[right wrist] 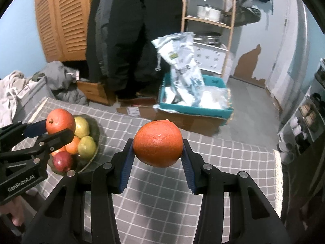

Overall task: Organize fruits
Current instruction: 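Carry both tangerines over the green bowl with both grippers, then lower the tangerine into the bowl and open the left gripper while the right releases its tangerine, then withdraw both open grippers up and away from the bowl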

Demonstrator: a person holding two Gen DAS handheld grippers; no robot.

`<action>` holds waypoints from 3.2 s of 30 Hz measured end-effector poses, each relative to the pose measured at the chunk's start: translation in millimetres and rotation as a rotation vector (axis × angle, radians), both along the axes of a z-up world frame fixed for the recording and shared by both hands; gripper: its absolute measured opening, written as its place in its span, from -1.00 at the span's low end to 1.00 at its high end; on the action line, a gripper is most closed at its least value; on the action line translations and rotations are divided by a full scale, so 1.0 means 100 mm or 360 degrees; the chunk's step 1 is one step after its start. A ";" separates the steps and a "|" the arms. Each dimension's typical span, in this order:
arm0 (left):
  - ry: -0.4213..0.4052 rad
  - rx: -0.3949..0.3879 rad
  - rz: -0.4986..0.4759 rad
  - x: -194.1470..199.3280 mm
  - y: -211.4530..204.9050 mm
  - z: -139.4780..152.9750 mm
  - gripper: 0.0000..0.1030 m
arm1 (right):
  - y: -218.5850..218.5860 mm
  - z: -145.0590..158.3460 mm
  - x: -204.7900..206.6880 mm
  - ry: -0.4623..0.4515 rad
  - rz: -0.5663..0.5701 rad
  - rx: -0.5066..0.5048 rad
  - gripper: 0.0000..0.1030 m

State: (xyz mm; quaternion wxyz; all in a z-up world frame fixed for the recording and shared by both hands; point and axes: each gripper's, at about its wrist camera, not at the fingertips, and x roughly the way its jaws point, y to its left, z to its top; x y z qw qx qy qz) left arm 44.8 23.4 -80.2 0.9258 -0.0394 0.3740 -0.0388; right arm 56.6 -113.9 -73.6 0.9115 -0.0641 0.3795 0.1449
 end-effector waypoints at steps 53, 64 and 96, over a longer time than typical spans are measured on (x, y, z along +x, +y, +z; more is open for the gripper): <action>0.0465 -0.0157 0.0448 0.15 1.69 -1.30 -0.07 | 1.77 -1.23 0.51 0.0525 0.0436 0.0026 -0.14; 0.0472 -0.0145 0.0547 0.03 1.85 -1.27 0.39 | 1.90 -1.38 0.48 0.0602 0.0509 0.0013 -0.14; 0.0196 0.0017 0.0600 -0.31 1.84 -0.43 0.66 | 1.79 -0.54 0.28 0.0247 0.0454 0.0035 0.41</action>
